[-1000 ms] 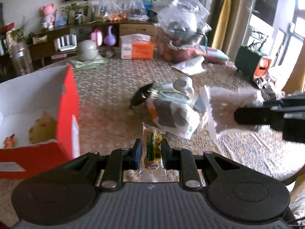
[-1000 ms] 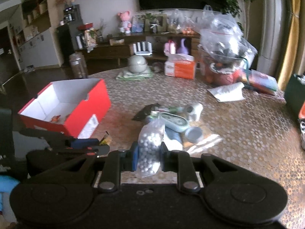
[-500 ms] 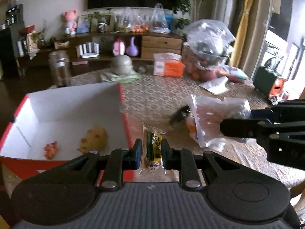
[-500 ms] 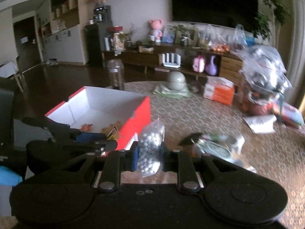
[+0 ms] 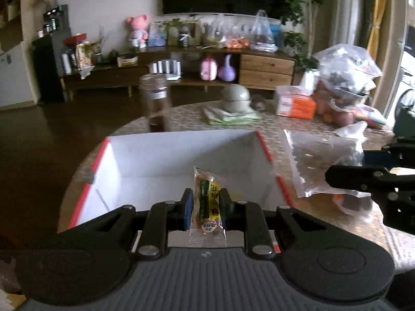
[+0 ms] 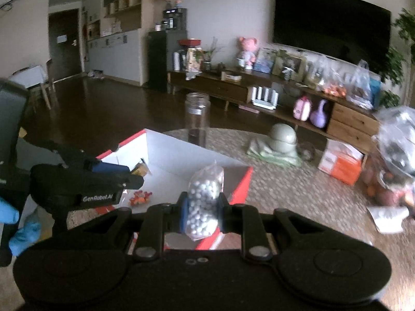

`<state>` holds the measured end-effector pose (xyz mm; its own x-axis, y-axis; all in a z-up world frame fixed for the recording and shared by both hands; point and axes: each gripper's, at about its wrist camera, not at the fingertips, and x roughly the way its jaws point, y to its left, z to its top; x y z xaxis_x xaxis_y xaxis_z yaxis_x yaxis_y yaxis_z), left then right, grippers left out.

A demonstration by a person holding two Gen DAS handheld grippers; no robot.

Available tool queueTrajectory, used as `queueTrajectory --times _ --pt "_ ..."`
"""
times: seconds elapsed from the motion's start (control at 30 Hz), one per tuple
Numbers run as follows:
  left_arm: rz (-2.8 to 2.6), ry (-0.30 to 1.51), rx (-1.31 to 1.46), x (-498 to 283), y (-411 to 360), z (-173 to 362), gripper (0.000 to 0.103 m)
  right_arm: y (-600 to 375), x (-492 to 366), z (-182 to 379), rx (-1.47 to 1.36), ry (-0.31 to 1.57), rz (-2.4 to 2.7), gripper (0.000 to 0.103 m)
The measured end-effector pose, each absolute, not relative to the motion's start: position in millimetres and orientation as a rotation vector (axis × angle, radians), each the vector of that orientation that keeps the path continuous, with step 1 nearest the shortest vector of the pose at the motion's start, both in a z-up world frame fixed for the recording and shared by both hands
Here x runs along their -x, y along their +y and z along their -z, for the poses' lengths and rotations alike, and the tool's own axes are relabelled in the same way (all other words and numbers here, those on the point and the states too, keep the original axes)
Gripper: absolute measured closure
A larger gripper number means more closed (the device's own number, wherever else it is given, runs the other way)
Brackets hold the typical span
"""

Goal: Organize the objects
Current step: 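Carry the snack packet and bead bag over the red shoebox with both tools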

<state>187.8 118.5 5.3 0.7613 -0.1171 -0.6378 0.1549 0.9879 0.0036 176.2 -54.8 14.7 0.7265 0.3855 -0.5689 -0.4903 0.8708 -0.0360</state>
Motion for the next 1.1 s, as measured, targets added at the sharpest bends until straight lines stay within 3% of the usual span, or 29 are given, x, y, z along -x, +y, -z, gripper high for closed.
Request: queueTrajectory --times 1.1 --pt "0.032 1.014 -0.071 -300 177 87 0.083 24 -261 73 0.260 0.788 -0.550 0.079"
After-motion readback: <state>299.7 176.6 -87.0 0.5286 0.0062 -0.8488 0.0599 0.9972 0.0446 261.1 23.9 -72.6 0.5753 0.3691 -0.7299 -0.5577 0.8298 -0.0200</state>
